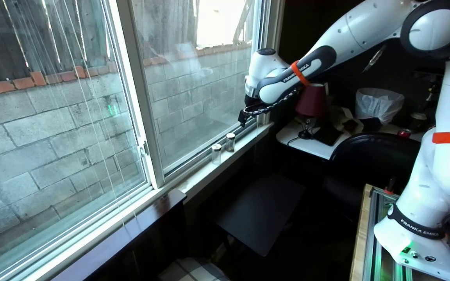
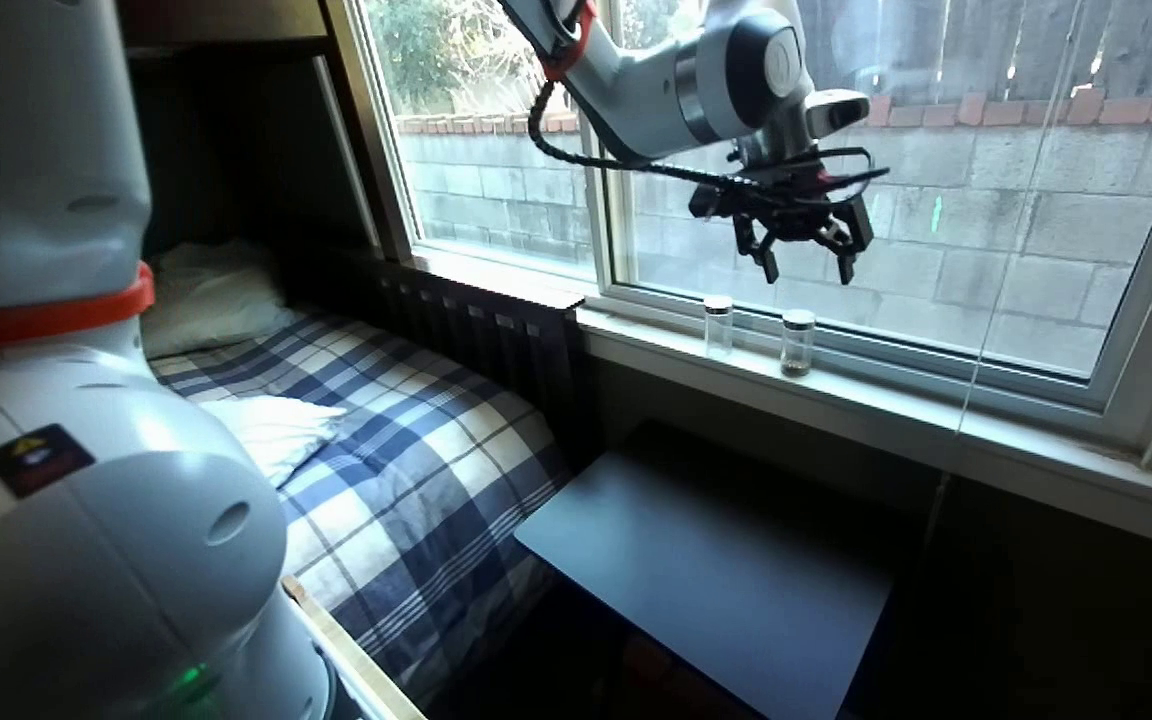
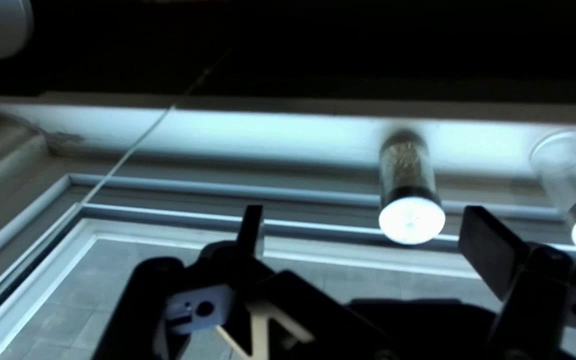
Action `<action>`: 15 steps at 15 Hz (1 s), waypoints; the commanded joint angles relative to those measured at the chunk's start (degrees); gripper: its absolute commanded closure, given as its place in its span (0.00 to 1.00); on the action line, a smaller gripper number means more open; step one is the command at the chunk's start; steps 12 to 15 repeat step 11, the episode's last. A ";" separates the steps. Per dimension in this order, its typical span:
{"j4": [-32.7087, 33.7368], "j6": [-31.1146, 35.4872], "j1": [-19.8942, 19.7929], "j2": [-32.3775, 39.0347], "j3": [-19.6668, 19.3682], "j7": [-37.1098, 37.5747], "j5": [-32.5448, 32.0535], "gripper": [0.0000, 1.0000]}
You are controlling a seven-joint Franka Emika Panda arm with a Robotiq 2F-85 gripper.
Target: Move both bottles to the right, one at a time
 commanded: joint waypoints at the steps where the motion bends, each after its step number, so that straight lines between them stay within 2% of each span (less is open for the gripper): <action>1: -8.91 -14.33 -1.64 -13.81 5.86 -5.46 1.27 0.00; 4: -11.68 -24.21 -2.05 -20.27 9.27 -13.28 6.68 0.00; 6: -13.17 -27.17 -1.91 -22.75 9.67 -20.11 10.51 0.00; 7: -9.71 -25.61 -2.43 -19.35 10.47 -14.28 7.49 0.00; 10: -11.76 -26.64 -2.38 -21.81 10.47 -18.23 9.30 0.00; 15: -11.88 -26.64 -2.46 -21.84 10.44 -18.61 9.38 0.00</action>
